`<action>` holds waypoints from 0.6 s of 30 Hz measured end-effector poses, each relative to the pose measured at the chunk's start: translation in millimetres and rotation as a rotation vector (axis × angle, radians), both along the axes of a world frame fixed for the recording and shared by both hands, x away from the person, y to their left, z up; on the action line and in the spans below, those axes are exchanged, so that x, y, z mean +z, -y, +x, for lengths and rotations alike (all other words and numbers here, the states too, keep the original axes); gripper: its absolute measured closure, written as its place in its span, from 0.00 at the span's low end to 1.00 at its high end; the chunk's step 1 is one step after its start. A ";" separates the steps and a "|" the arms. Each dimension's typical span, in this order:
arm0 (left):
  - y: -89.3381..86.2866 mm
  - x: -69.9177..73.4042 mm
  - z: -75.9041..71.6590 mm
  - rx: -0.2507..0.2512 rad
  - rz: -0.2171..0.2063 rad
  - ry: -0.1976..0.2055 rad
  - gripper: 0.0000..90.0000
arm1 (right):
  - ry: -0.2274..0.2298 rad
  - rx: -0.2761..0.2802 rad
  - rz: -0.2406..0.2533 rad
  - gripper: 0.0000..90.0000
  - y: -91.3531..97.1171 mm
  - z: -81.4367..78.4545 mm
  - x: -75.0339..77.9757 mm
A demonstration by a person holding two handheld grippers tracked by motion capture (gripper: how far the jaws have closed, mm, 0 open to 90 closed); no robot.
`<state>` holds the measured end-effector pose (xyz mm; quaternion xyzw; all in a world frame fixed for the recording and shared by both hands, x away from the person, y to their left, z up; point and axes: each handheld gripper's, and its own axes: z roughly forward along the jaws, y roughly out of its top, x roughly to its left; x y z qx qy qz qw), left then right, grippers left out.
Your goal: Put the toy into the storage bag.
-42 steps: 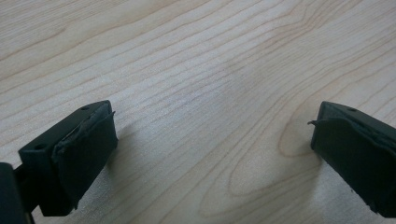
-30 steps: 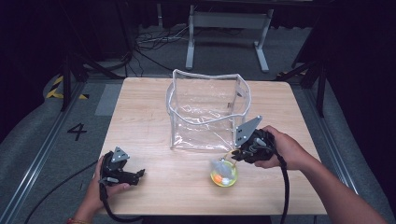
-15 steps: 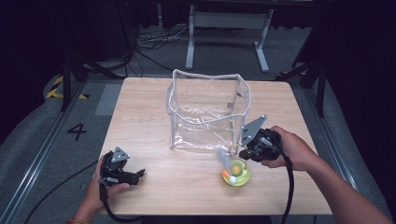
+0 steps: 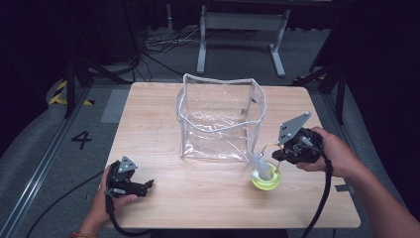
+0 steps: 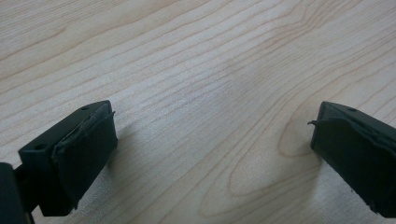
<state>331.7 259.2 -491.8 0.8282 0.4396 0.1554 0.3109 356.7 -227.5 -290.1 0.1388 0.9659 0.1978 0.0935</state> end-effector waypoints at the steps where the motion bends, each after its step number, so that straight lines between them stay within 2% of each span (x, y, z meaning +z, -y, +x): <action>1: 0.1 -0.2 0.0 0.001 -0.002 0.002 0.01 | 0.006 -0.011 -0.001 0.98 3.6 1.3 1.9; 10: 0.1 -0.1 0.0 0.001 -0.001 0.002 0.01 | 0.036 -0.092 -0.009 0.98 27.3 10.7 15.1; 18: 0.0 0.0 0.0 0.000 0.000 0.000 0.01 | 0.042 -0.130 -0.007 0.98 41.6 21.1 29.6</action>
